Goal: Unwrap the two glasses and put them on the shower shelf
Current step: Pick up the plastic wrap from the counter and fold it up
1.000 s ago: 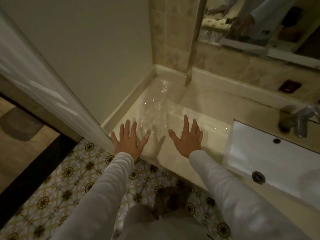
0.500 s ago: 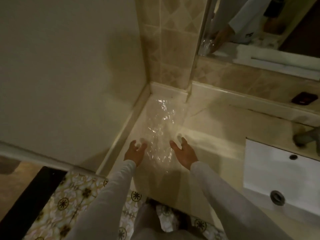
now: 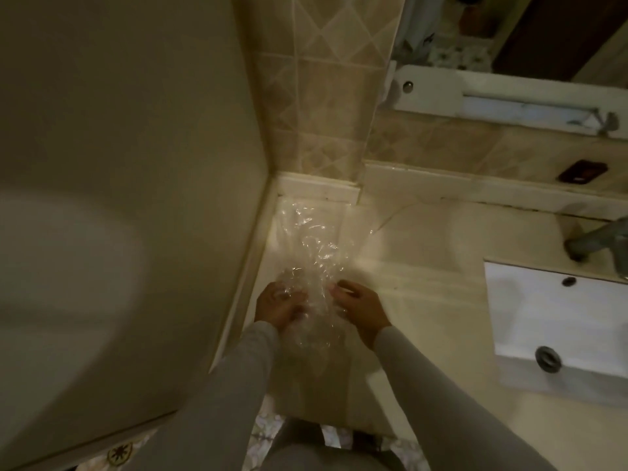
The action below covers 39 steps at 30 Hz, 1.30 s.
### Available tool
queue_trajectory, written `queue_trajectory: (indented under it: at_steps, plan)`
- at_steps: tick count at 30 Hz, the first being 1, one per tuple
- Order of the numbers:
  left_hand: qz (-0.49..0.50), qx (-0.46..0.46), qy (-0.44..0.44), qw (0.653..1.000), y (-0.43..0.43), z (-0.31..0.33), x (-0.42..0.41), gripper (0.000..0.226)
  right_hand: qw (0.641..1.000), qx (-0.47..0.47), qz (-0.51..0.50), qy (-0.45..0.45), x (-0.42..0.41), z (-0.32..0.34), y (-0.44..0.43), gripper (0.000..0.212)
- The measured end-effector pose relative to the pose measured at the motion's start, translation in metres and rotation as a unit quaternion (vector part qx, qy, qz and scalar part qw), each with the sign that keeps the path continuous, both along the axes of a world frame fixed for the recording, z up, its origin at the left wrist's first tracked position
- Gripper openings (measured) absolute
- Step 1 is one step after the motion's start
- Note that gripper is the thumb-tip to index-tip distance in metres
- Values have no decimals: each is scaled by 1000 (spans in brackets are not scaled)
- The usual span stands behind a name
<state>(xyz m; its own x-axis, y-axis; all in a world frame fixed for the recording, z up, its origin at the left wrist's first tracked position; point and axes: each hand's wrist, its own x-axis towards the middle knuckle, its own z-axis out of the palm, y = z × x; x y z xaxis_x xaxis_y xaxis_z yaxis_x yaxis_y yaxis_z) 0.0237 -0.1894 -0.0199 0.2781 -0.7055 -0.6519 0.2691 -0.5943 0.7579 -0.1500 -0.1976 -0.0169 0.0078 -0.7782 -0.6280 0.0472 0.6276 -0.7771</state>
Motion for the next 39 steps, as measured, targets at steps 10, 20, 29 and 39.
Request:
queue_trajectory:
  at_steps: [10,20,29,39]
  plan:
    - [18,-78,-26,996,19,30,10,29,987,-70,-131,-56,-67,39,25,4]
    - [-175,-49,50,982,76,48,-10,38,969,-129,-209,-23,-127,58,34,19]
    - [-69,-87,49,993,115,47,0,14,964,-185,-189,5,-151,77,52,21]
    - [-192,-113,48,974,84,78,-77,17,963,-173,-206,9,-181,74,92,35]
